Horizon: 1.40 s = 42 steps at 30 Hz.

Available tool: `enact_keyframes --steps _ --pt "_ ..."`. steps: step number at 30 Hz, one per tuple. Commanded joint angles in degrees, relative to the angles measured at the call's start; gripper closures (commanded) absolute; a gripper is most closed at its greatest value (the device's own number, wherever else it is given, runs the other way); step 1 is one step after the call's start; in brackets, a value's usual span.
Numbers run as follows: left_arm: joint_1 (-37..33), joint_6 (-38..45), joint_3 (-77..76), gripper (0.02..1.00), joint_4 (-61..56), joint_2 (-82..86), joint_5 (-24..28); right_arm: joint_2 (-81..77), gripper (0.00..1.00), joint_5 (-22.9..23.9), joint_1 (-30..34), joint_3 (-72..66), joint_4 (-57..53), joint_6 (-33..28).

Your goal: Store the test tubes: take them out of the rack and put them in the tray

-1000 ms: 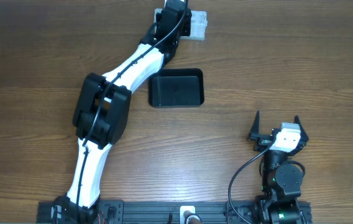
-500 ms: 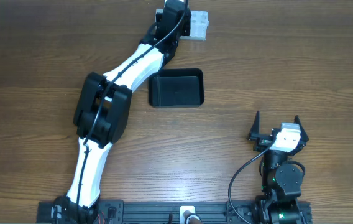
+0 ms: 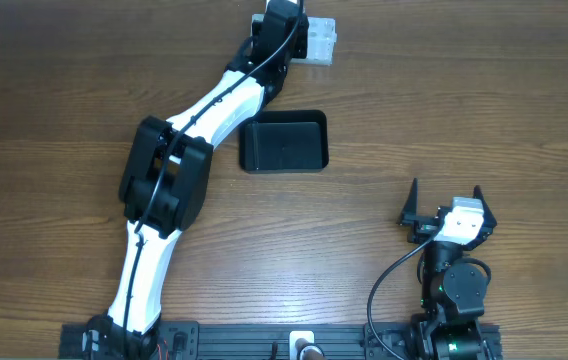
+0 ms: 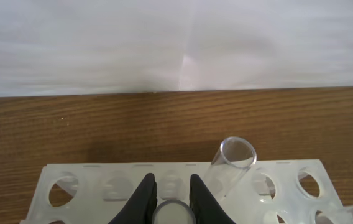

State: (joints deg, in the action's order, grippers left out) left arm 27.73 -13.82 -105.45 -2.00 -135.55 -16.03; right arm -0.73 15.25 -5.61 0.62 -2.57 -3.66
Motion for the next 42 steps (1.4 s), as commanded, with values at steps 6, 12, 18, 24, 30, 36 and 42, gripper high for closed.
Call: enact_keyframes --steps 6,12,18,24,30,36,42 --pt "0.9 3.5 -1.4 0.939 8.3 17.3 -1.4 0.5 0.009 0.7 0.4 -0.3 0.0 -0.3" --pt "1.6 4.2 -1.4 0.943 16.0 25.6 -1.1 0.5 0.009 0.7 0.4 -0.3 0.0 -0.3" --pt "3.4 -5.3 -1.4 0.939 34.5 26.8 0.3 0.5 0.009 0.7 0.4 -0.3 0.0 -0.3" --pt "4.5 -20.3 -1.2 0.976 54.9 24.2 0.9 0.5 0.007 0.7 0.4 -0.3 0.0 -0.3" --pt "6.6 -20.3 -1.2 0.963 56.2 18.1 3.0 0.5 0.009 0.7 0.4 -0.3 0.0 -0.3" --pt "6.4 -20.3 -1.2 0.963 57.6 13.1 3.0 0.5 0.009 0.7 0.4 -0.3 0.0 -0.3" --pt "5.4 -20.3 -1.2 0.967 58.4 11.0 3.2 0.5 0.007 0.7 0.4 -0.3 0.0 -0.3"
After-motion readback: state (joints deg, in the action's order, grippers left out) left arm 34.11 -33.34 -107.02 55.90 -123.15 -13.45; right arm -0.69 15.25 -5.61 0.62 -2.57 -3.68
